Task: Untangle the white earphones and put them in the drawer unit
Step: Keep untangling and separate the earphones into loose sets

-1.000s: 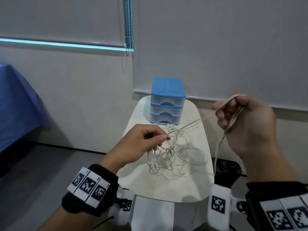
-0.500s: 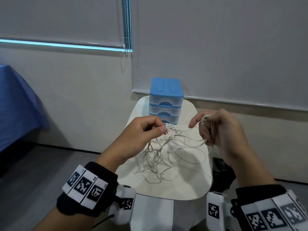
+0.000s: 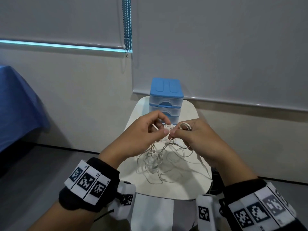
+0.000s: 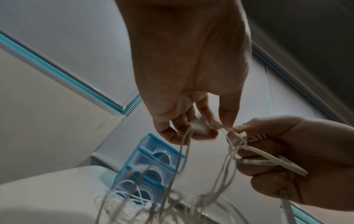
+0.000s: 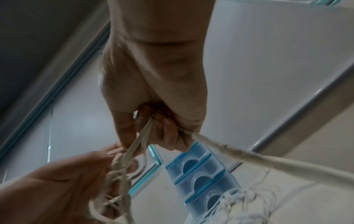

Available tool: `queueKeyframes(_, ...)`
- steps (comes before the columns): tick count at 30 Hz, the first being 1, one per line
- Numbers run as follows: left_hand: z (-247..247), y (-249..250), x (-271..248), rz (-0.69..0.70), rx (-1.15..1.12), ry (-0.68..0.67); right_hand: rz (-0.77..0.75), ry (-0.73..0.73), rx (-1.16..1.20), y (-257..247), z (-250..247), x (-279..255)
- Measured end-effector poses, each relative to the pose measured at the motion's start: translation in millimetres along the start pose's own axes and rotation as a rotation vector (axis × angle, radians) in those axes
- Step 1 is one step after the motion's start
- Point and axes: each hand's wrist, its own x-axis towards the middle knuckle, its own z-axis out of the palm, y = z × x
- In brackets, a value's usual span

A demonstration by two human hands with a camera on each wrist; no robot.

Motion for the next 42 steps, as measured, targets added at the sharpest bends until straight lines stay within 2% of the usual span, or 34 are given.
queueKeyframes(5,7.1,-6.4,-6.2,-0.063,0.064,-0.075,0.206,0.177,0.162,14.9,7.4,12.8)
queueKeyframes(7,12.2,-8.6,-8.5,-0.035,0.102,-0.080,0.247,0.203,0.230,19.1,9.7,14.1)
queueKeyframes(12,21.4,-13.9,-1.7,0.085,0.229,0.020,0.289,0.239,0.264,24.5,13.7,17.3)
queueKeyframes(15,21.0,-11.2,3.6,0.107,0.272,0.064,0.229,0.224,0.229,25.0,11.5,14.8)
queueKeyframes(18,14.9,-9.6,8.4,0.092,0.249,0.108,-0.011,0.073,0.087,20.3,6.7,3.4)
queueKeyframes(20,11.9,-9.0,10.0,0.087,0.235,0.133,-0.084,0.022,0.041,19.2,3.8,0.8)
queueKeyframes(24,7.5,-7.3,13.1,0.049,0.103,0.259,0.048,0.154,0.046,29.6,2.8,10.9)
queueKeyframes(27,6.7,-5.3,14.2,0.057,0.092,0.312,0.115,0.188,0.004,33.2,8.3,16.3)
queueKeyframes(29,6.0,-4.7,15.1,0.061,0.114,0.268,0.124,0.208,-0.008,31.5,9.7,18.5)
queueKeyframes(33,4.5,-1.5,17.0,-0.092,0.114,-0.050,0.087,0.252,-0.020,25.1,7.4,23.0)
queueKeyframes(34,4.9,-0.9,16.9,-0.113,0.138,-0.088,0.071,0.257,-0.043,23.6,6.5,23.8)
queueKeyframes(39,4.4,-3.1,19.0,-0.032,0.407,-0.012,0.040,0.239,-0.108,21.3,3.9,27.3)
queueKeyframes(42,4.5,0.0,19.3,0.042,0.348,0.049,0.076,0.165,-0.110,21.1,4.9,27.5)
